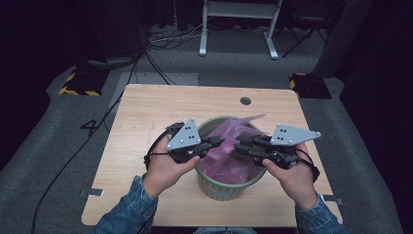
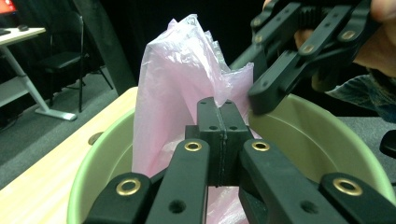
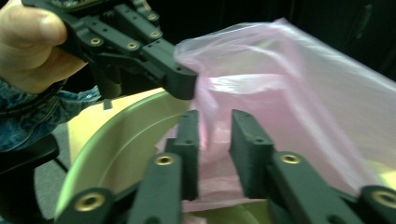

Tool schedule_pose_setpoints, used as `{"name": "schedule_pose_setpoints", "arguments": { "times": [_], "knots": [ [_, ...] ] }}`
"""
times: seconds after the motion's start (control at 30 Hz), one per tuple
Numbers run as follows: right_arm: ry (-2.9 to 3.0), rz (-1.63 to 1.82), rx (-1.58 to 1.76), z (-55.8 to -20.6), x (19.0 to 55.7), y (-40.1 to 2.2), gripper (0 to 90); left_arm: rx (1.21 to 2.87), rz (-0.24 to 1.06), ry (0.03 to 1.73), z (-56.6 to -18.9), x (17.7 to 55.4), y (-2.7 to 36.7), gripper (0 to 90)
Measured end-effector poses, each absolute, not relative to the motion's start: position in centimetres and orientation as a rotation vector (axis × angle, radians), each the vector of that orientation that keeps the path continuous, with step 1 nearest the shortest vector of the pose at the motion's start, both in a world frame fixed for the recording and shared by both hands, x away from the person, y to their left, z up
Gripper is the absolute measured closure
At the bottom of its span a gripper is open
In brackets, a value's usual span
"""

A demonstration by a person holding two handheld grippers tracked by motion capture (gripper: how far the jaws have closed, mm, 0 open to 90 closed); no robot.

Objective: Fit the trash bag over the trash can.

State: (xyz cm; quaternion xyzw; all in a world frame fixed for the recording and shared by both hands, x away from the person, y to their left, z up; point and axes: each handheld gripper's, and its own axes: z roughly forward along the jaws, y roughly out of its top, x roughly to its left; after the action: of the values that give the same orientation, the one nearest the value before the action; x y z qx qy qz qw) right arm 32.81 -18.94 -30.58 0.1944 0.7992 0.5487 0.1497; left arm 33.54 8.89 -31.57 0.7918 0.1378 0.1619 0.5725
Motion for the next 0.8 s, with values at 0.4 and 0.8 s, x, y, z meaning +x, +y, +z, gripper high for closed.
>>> {"name": "schedule_pose_setpoints", "arguments": {
  "times": [0.4, 0.8],
  "knots": [
    [2.13, 1.502, 0.613, -29.9, 34.1, -22.1, 41.4, 1.86, 0.368, 0.291, -31.7, 33.5, 8.6, 90.0],
    [2.323, 1.456, 0.588, -31.0, 34.8, -21.4, 90.0, 1.844, 0.385, 0.279, -31.6, 33.6, 9.0, 90.0]
  ]
}}
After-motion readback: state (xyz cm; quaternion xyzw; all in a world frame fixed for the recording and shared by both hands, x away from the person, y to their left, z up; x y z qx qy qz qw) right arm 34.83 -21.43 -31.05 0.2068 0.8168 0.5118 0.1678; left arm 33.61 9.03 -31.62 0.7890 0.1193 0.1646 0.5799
